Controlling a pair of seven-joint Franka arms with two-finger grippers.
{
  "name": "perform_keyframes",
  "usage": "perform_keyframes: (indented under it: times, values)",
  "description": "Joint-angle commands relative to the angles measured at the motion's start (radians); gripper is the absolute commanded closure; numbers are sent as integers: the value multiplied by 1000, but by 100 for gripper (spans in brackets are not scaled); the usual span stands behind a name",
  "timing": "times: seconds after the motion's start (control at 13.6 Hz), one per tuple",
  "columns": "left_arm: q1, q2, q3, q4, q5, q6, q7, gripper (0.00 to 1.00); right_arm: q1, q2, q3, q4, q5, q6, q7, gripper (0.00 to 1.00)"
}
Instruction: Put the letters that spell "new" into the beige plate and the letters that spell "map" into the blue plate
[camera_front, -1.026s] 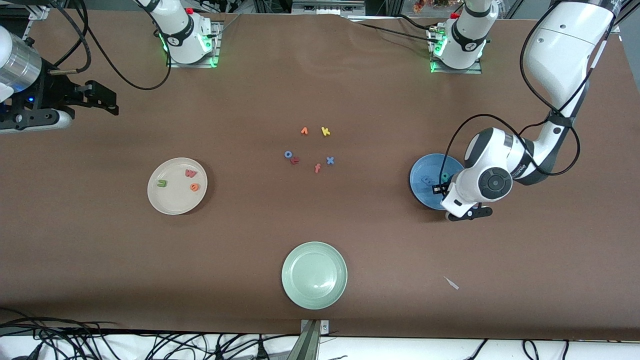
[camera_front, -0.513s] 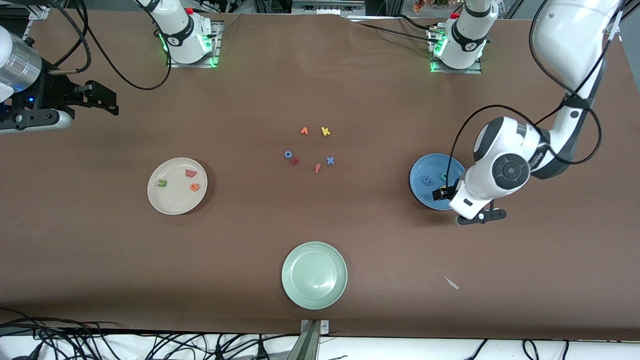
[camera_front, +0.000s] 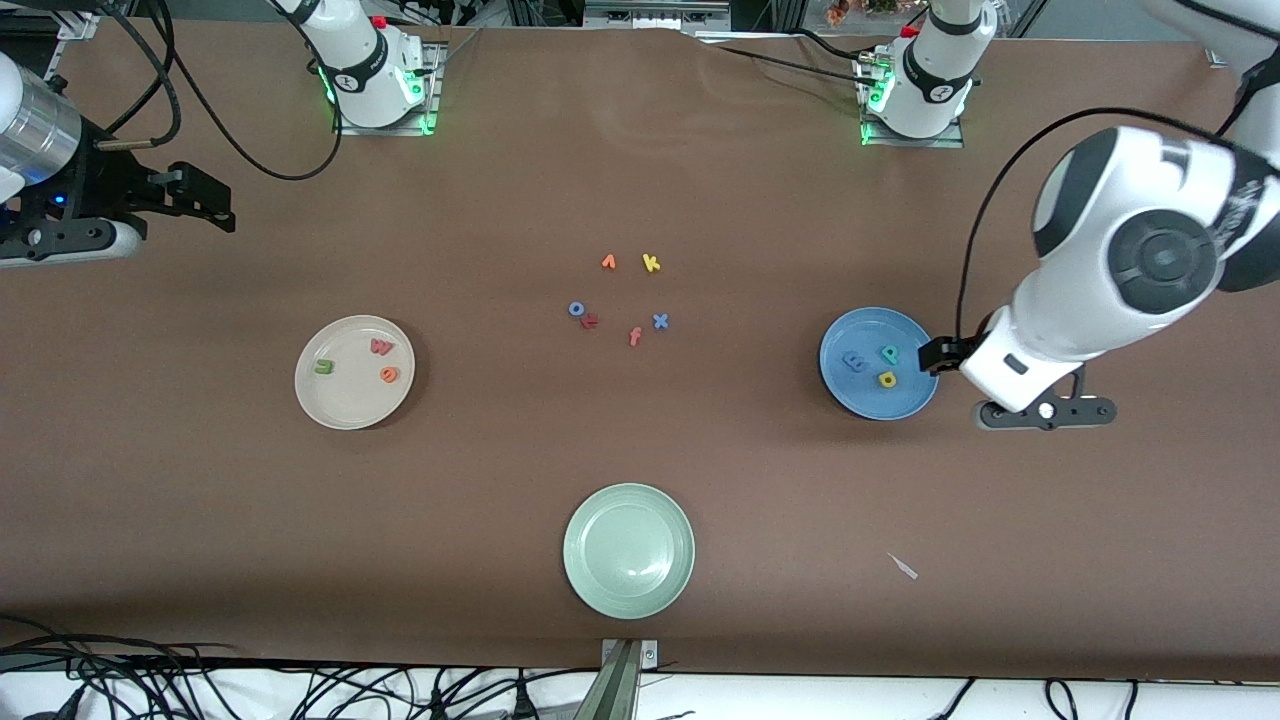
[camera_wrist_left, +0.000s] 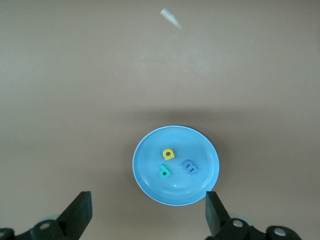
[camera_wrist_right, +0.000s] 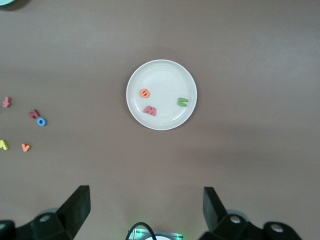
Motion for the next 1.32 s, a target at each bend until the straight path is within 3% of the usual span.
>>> perform_keyframes:
  times: [0.0,0.07,0.15,0.44,0.66,1.25]
  values:
    - [-78,-113,193,-17,-197,-17,239,0,-7,-11,5,4,-18,0,-15,0]
    - [-135,-147,319,-33,-274,-17,314,0,-7,-11,5,4,-18,0,-15,0]
    - [-158,-185,364,-71,-301,-14,406,0,-7,-11,5,4,-18,0,-15,0]
    - [-226,-373,453,-333,-286,150,446,0,-7,-11,5,1,-18,-1,-15,0]
    - [-258,-393,459,-338,-200,151,436,0,-7,-11,5,1,-18,-3,-15,0]
    - [-231,-396,453,-315,-212,94,441,0,-7,-11,6,1,-18,-3,-15,0]
